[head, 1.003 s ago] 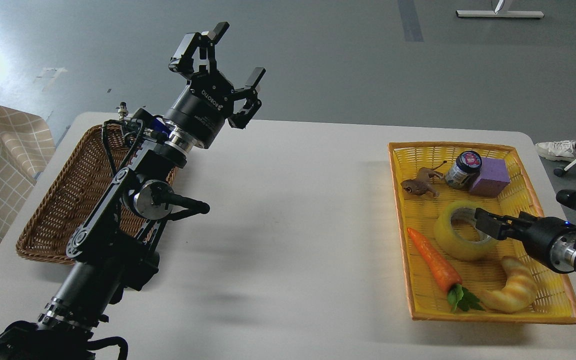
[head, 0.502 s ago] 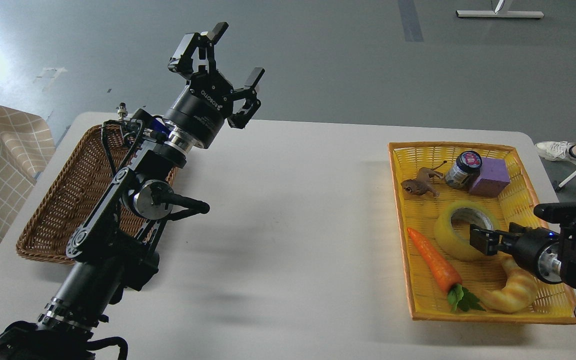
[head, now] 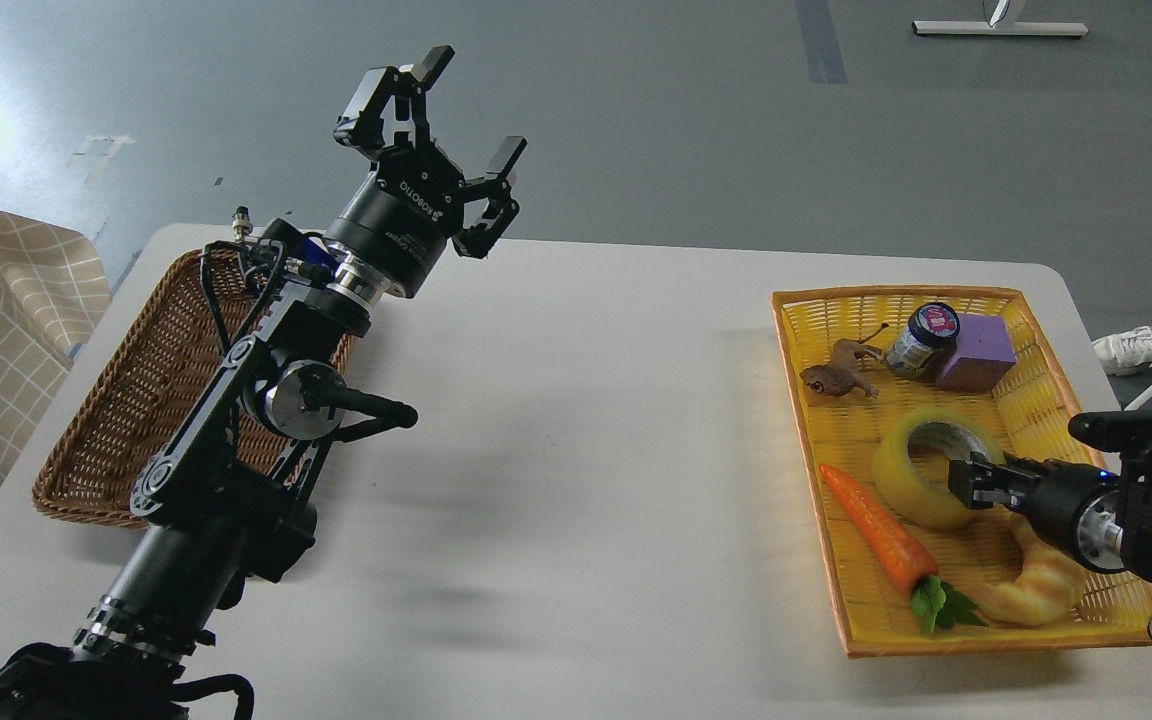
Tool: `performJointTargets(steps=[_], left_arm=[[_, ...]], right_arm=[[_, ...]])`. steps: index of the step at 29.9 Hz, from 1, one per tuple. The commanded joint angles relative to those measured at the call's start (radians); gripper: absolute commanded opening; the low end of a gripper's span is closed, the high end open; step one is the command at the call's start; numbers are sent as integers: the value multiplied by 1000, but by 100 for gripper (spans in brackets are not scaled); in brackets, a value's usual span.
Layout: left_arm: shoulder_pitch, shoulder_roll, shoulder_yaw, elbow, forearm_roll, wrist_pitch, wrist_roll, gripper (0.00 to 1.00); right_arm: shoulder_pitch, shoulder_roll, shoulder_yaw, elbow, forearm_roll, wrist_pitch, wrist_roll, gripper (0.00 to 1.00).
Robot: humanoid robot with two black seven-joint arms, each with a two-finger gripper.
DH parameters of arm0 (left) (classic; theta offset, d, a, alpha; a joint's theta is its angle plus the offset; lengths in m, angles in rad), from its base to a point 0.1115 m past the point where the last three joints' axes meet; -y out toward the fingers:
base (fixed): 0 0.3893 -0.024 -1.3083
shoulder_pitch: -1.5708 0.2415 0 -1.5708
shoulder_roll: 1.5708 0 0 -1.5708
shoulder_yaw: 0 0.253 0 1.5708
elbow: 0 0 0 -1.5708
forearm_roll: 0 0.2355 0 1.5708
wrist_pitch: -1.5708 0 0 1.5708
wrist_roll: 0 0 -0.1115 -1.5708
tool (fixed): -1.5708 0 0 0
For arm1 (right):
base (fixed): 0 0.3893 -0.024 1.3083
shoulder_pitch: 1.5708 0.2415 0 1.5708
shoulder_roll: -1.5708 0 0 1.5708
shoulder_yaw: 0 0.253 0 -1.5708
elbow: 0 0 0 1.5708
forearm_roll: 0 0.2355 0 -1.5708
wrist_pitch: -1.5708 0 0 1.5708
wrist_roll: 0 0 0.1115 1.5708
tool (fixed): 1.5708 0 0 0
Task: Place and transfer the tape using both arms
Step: 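Grasp the yellow tape roll with the right gripper and lift it, then carry the tape roll out of the tray and set it on the table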
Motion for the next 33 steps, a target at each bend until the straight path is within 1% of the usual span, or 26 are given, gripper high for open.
performJointTargets(steps=[1,11,14,16,20,28,30,33], left_arm=[[0,0,-1,0,0,1,0,98],[0,3,1,0,-2,-2,0,98],[0,1,-1,0,-2,-2,0,98],[0,0,-1,0,-2,-2,0,98],[0,0,-1,0,-2,-2,0,98],[2,0,1,0,0,-2,0,98],[0,0,1,0,0,-2,0,98],[0,0,-1,0,0,-2,0,98]], right_arm=[[0,2,1,1,4,0,0,8],[6,0,17,18,37,0,2,8],[8,-15,44,32,74,0,6,8],[9,-38,96,43,97,0,9,8],[44,-40,138,61,119,0,12,8],[306,-18,129,27,149,0,14,8],[401,29,94,-6,148,0,14,8],[477,66,31,-37,148,0,14,8]])
